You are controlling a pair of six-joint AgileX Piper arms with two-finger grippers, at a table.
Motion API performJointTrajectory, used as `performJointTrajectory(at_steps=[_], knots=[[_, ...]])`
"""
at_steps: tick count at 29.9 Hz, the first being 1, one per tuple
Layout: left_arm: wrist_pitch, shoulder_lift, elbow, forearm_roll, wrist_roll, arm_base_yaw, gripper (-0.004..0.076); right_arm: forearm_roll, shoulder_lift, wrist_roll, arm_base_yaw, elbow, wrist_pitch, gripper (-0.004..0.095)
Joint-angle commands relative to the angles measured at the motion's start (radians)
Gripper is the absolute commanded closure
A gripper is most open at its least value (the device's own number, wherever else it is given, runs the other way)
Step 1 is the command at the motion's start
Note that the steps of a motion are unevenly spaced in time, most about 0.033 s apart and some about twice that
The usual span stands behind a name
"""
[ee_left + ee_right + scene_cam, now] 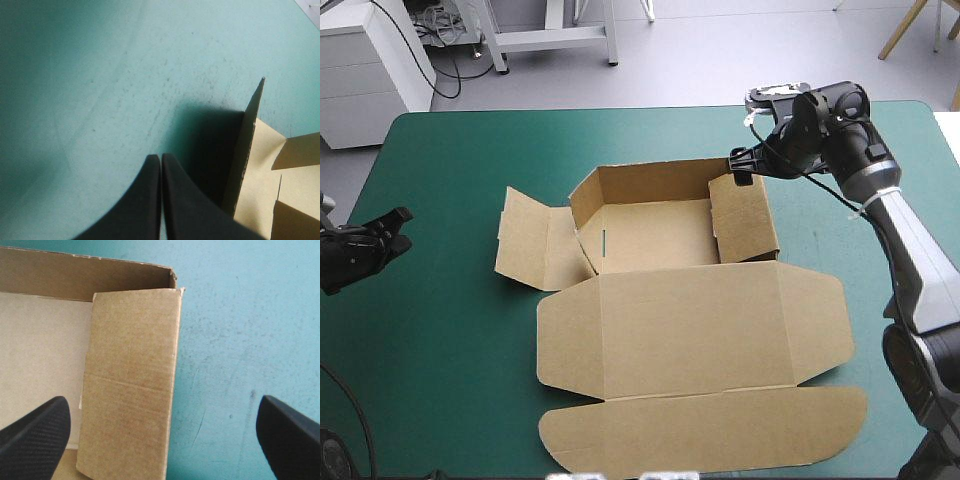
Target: Fold the box
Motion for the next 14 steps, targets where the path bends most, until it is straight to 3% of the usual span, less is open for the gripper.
performJointTrajectory(at_steps=[1, 14], knots=[[-0.034, -0.03, -0.022, -0.046, -0.007, 0.002, 0.0734, -0.012, -0.099, -0.013, -0.009, -0.035, -0.02, -0.0006], [-0.037, -0.03, -0.022, -0.027, -0.007, 0.002, 0.0734, -0.005, -0.178, -0.027, -0.009, 0.015, -0.02, -0.0006]])
